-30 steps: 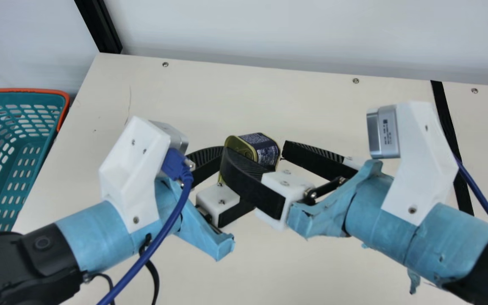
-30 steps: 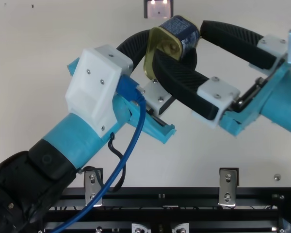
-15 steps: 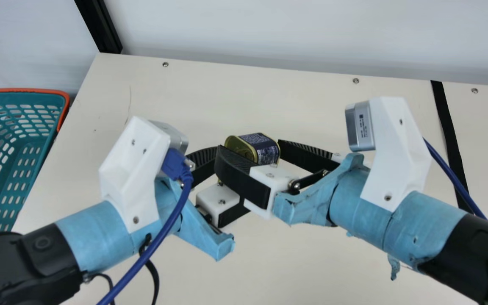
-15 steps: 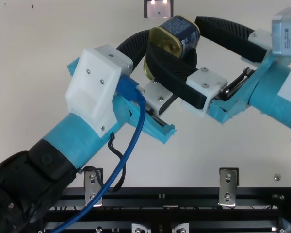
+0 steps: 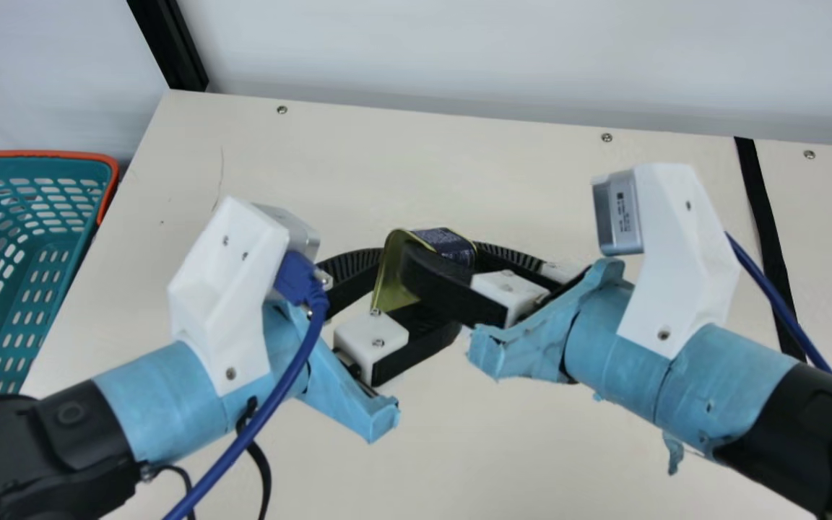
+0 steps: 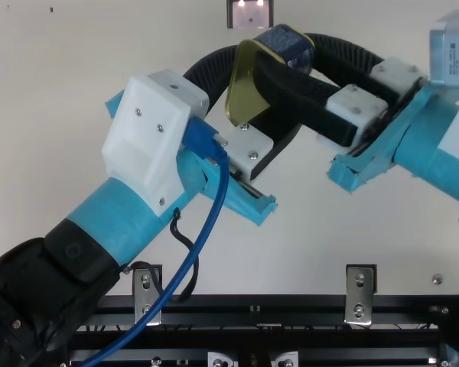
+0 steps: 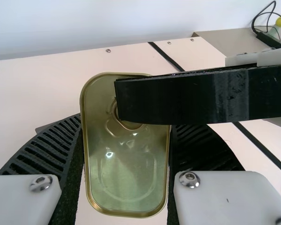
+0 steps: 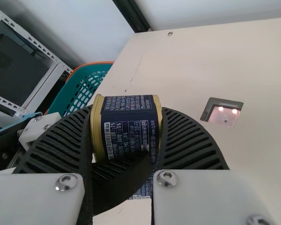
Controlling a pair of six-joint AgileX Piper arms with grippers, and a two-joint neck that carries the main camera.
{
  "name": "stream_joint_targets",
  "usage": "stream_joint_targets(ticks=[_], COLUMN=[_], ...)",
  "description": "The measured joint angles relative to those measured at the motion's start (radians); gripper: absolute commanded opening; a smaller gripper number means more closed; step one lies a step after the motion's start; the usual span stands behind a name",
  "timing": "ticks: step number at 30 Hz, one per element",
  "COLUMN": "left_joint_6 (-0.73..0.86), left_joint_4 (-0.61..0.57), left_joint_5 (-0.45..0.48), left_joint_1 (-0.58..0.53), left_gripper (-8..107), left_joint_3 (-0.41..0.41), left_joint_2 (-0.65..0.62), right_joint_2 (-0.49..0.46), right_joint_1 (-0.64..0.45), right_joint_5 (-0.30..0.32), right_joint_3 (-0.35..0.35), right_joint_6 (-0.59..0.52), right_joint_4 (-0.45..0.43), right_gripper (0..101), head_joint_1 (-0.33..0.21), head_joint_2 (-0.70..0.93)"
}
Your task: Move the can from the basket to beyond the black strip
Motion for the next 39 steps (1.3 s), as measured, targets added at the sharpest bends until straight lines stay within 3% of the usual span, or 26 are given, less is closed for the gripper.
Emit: stream_joint_targets(ticks=[4, 5, 6, 7, 8, 20, 33, 39], left_joint_6=[0.000, 0.000, 0.000, 0.000, 0.000, 0.012, 0.095, 0.067], left_joint_4=[0.000, 0.000, 0.000, 0.000, 0.000, -0.006, 0.062, 0.060], left_joint_5=[0.000, 0.000, 0.000, 0.000, 0.000, 0.005, 0.174, 0.248], left_joint_1=[0.000, 0.000, 0.000, 0.000, 0.000, -0.004, 0.055, 0.012], left_gripper=[10, 18, 36, 73, 90, 90, 90, 90], left_joint_3=[0.000, 0.000, 0.000, 0.000, 0.000, 0.000, 0.023, 0.041], left_joint_2=[0.000, 0.000, 0.000, 0.000, 0.000, -0.001, -0.087, -0.147], right_joint_2=[0.000, 0.000, 0.000, 0.000, 0.000, 0.000, 0.000, 0.000], right_joint_1=[0.000, 0.000, 0.000, 0.000, 0.000, 0.000, 0.000, 0.000], right_joint_5=[-0.001, -0.001, -0.001, -0.001, -0.001, 0.001, 0.001, 0.003], right_joint_3=[0.000, 0.000, 0.000, 0.000, 0.000, 0.000, 0.000, 0.000], right_joint_6=[0.000, 0.000, 0.000, 0.000, 0.000, 0.000, 0.000, 0.000], right_joint_4=[0.000, 0.000, 0.000, 0.000, 0.000, -0.002, -0.002, -0.002], right_gripper=[0, 0, 0, 0, 0, 0, 0, 0], head_joint_1=[0.000, 0.000, 0.000, 0.000, 0.005, 0.000, 0.005, 0.000], head_joint_2=[0.000, 0.000, 0.000, 0.000, 0.000, 0.000, 0.000, 0.000])
